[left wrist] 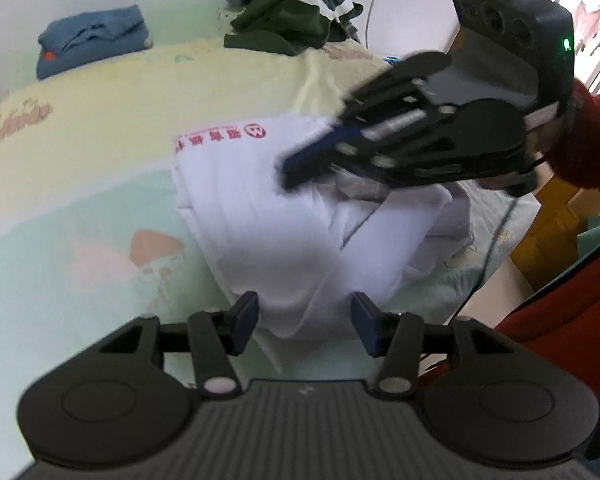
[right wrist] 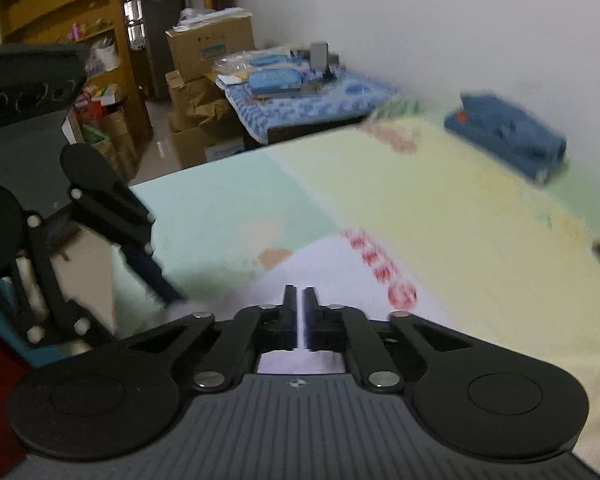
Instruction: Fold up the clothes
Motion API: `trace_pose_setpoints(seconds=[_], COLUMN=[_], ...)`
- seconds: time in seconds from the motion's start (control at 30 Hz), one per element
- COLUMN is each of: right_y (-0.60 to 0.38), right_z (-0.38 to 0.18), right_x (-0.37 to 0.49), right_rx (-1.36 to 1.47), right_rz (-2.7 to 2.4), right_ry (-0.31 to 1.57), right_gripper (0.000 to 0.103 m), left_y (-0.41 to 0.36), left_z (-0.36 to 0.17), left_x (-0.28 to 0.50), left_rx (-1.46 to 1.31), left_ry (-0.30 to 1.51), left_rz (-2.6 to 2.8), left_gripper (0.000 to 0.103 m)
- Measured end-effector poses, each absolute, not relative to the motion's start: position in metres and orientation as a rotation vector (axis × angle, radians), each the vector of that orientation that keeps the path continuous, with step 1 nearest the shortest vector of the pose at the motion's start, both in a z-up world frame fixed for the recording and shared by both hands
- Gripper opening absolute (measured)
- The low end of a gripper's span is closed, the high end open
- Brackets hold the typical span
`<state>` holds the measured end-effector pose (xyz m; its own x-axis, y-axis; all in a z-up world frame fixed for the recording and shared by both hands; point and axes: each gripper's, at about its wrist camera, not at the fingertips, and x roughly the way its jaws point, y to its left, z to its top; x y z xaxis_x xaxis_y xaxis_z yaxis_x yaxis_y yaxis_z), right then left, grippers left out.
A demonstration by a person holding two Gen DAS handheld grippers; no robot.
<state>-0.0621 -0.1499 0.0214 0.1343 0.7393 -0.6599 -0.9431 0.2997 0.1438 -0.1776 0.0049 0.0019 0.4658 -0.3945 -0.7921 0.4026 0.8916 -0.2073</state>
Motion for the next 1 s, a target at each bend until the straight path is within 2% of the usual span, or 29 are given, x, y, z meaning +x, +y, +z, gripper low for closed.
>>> trace_pose_setpoints(seconds=[0.07, 0.13, 0.2, 0.27, 0.33, 0.5, 0.73, 1.0], right_y=[-0.163, -0.165, -0.157, -0.149, -0.145, -0.167, -0.207, -0.208], right_z=[0.024, 0.026, 0.024, 0.017, 0.013, 0.027, 0.027, -0.005], right_x=[-0.064, -0.075, -0.089, -0.096, -0.1, -0.096, -0.06, -0.075], right_rx=[-0.319, -0.357, -0.458, -0.55, -0.61, -0.542, -0.24, -0.29], right_rz=[1.323, 1.383, 1.45, 1.477, 1.492, 1.46, 1.206, 1.109], right_ry=[0.784, 0.758, 0.734, 0.722, 0.716, 0.682, 0.74, 0.839], right_gripper=[0.023, 0.04, 0.04, 0.036, 0.008, 0.005, 0.005, 0.006], left_y=[0.007, 0.011, 0.013, 0.007, 0.0, -0.014, -0.021, -0.014], left_z=[0.0, 0.001, 0.005, 0.01, 0.015, 0.017, 0.021, 0.027], left_x=[-0.179, -0.178, -0.176, -0.173, -0.171, -0.175, -0.165, -0.158], left_rx=[0.049, 0.063, 0.078, 0.137, 0.206, 0.315, 0.35, 0.338], left_ry=[0.983, 0.986, 0.982, 0.964, 0.946, 0.925, 0.893, 0.905], left_rz=[-0.491, -0.493, -0.501, -0.525, -0.548, -0.606, -0.627, -0.593], left_gripper=[0.053, 0.053, 0.054, 0.055, 0.059, 0.062, 0.069, 0.069])
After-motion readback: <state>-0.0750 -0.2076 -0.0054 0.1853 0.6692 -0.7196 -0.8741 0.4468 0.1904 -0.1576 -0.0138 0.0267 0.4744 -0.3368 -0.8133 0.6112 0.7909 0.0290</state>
